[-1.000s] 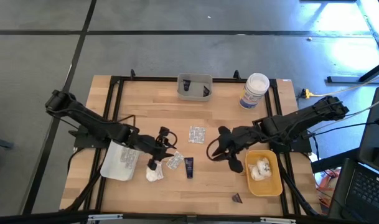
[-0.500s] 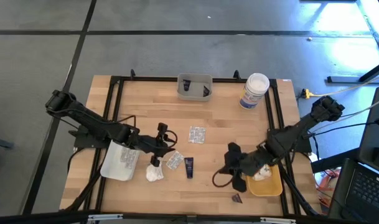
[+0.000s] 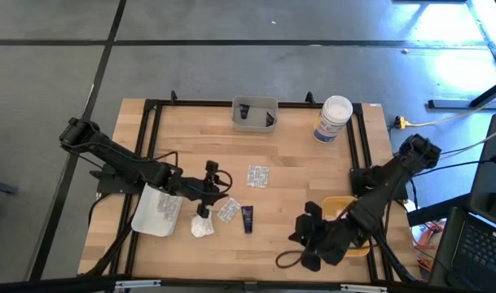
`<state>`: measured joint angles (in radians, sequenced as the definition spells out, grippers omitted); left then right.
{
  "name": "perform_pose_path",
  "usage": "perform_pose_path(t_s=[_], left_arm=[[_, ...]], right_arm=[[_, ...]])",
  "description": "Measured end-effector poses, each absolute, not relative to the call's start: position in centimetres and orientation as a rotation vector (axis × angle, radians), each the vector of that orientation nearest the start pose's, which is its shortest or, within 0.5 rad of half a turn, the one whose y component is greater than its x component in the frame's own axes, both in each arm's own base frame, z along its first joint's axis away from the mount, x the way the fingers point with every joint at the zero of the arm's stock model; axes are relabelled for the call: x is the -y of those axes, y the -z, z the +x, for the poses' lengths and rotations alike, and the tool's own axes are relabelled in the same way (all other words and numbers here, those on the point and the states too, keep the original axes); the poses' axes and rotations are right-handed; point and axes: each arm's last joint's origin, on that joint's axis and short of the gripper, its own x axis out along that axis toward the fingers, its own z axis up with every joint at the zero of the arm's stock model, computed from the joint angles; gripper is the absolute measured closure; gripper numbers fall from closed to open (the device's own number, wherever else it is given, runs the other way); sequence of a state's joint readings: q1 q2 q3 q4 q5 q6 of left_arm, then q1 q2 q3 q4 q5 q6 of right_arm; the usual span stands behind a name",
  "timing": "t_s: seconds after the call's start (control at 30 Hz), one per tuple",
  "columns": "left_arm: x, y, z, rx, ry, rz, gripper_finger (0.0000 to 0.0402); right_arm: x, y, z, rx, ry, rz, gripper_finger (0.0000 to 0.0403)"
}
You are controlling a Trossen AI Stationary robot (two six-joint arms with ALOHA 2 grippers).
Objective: Pick & Place Travel size toiletries
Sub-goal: Put the shave cream into the gray bin
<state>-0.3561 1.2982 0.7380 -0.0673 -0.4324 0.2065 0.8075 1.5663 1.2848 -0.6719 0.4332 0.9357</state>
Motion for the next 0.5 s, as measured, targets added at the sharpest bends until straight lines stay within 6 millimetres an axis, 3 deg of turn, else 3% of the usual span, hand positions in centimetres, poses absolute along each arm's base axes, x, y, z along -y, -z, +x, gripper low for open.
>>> perform_pose_path(t_s=[0.2,0.5], left_arm=[[7.9,-22.2,25.1,-0.604,-0.051,0.473,0.0258],[8.0,-22.3,25.1,-0.598,-0.042,0.48,0.0258]], right_arm=[[-25.0,-28.8,24.3,-0.971,0.159,0.219,0.0402],[-26.4,-28.1,24.0,-1.331,0.358,0.435,0.0401]])
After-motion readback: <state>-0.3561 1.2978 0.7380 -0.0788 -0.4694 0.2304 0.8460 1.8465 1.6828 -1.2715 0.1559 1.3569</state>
